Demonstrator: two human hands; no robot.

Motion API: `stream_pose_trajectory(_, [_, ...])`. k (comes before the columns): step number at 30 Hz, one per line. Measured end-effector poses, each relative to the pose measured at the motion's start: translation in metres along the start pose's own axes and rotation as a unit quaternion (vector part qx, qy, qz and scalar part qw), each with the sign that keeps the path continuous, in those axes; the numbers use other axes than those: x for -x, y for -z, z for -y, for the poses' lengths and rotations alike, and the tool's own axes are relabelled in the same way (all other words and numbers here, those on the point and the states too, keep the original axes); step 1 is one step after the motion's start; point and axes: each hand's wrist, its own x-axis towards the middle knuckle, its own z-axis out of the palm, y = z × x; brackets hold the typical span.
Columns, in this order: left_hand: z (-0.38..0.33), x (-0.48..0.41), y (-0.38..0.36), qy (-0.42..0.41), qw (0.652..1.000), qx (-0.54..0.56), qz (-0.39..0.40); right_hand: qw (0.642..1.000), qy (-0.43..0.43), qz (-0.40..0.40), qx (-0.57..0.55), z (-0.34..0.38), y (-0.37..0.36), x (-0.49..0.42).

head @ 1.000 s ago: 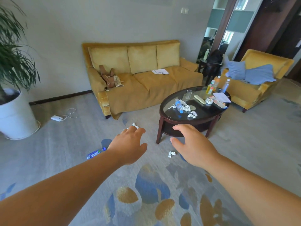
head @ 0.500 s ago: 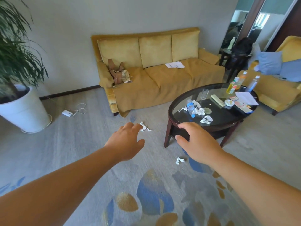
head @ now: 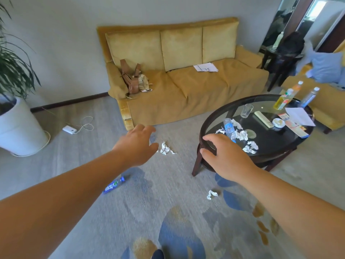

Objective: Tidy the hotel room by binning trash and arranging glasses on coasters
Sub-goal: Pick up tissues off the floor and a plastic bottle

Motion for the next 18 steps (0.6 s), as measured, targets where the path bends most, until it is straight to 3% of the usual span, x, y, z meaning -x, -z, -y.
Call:
stream_pose_trajectory(7, [-0.017, -0.066, -0.035, -0.028, 0.998, 0.007, 0.06, 0.999, -0.037, 0.019, -0.01, -0.035, -0.013, -0.045])
stream_pose_trajectory(18, [-0.102, -0.166, -0.087, -0.046, 0.99, 0.008, 0.131, 0.995, -0.089, 0.049, -0.017, -0.146, 0.001, -0.108])
